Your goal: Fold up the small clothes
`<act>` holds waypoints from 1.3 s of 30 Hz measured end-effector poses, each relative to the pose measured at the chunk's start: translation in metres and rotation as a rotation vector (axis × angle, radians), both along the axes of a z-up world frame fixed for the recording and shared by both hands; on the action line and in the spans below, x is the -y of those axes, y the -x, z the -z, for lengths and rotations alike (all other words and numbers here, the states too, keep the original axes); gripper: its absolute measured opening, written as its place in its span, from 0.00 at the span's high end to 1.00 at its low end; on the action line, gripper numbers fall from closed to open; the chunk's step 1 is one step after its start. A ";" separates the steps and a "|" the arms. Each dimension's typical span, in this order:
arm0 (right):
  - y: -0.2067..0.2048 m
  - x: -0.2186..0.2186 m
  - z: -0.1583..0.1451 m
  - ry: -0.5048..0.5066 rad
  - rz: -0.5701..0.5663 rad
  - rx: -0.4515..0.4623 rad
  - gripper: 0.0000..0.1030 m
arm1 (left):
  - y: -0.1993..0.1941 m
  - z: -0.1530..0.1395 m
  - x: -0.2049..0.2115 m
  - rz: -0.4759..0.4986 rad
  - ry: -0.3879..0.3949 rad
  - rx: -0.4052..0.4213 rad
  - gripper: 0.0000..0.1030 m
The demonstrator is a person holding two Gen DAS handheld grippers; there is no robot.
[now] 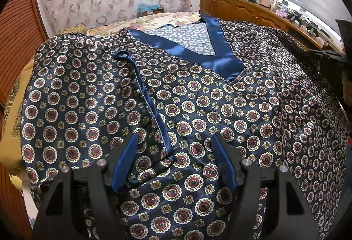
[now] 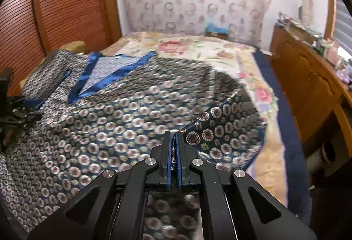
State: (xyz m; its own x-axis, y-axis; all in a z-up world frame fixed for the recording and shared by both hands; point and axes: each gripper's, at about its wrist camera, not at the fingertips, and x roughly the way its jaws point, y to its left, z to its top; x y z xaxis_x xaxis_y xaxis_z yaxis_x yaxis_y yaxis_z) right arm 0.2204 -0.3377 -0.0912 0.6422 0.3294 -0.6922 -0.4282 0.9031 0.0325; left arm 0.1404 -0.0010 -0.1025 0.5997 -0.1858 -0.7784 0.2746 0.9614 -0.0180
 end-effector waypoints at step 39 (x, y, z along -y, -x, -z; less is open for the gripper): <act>-0.042 0.057 0.032 0.001 0.232 -0.125 0.53 | 0.063 -0.075 0.048 0.057 0.124 0.228 0.33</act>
